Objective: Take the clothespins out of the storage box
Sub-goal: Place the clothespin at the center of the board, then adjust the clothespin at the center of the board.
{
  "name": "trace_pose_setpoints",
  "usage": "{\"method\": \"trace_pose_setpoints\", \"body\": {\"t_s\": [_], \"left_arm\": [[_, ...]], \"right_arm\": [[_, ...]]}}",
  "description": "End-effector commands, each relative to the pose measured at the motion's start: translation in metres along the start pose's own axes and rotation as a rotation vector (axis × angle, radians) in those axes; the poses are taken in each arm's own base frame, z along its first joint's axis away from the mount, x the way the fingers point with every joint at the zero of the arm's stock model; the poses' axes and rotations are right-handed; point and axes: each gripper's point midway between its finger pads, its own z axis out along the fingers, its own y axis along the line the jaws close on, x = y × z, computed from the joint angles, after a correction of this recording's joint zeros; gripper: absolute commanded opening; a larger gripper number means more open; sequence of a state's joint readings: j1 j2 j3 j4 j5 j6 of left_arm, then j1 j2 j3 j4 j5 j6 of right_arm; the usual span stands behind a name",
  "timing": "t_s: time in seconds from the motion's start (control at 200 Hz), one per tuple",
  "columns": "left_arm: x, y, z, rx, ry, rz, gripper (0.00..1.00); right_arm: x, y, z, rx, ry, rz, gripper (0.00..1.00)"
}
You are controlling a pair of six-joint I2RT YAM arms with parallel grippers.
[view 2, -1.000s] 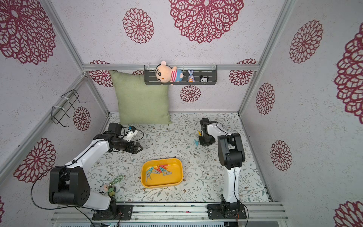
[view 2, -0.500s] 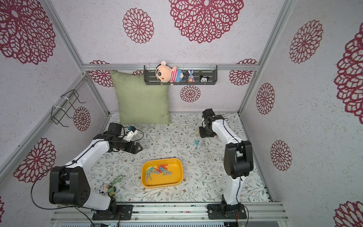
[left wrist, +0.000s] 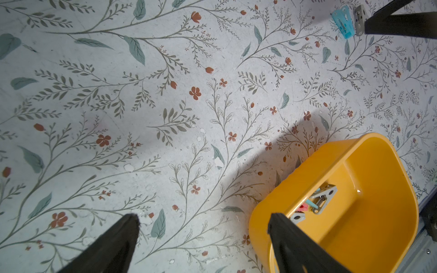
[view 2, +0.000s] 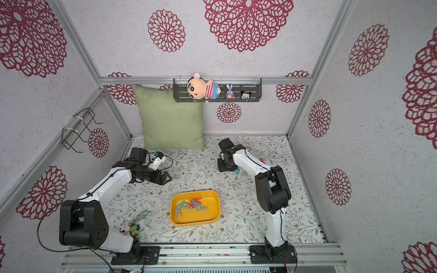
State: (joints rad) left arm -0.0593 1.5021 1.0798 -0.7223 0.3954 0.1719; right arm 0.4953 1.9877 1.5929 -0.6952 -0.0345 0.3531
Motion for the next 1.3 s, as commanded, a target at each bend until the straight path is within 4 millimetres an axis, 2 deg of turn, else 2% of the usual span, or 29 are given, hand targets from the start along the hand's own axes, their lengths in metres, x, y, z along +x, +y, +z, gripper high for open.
{"method": "trace_pose_setpoints", "body": {"t_s": [0.0, 0.2, 0.485, 0.87, 1.296], "left_arm": [[0.000, -0.004, 0.000, 0.015, -0.008, 0.016, 0.94], [0.000, -0.005, -0.001, 0.014, -0.012, 0.018, 0.94], [0.000, -0.005, -0.001, 0.018, -0.012, 0.016, 0.94], [0.000, -0.006, -0.001, 0.018, -0.013, 0.019, 0.94], [0.000, -0.006, -0.002, 0.019, -0.014, 0.019, 0.94]], "right_arm": [[-0.012, -0.002, 0.008, -0.011, -0.021, 0.066, 0.41], [-0.009, -0.014, 0.035, 0.031, 0.011, 0.091, 0.41], [-0.014, -0.034, 0.048, 0.036, 0.001, 0.138, 0.41], [-0.004, -0.055, 0.055, 0.079, 0.030, 0.150, 0.41], [0.002, -0.077, 0.044, 0.146, 0.018, 0.181, 0.41]]}}
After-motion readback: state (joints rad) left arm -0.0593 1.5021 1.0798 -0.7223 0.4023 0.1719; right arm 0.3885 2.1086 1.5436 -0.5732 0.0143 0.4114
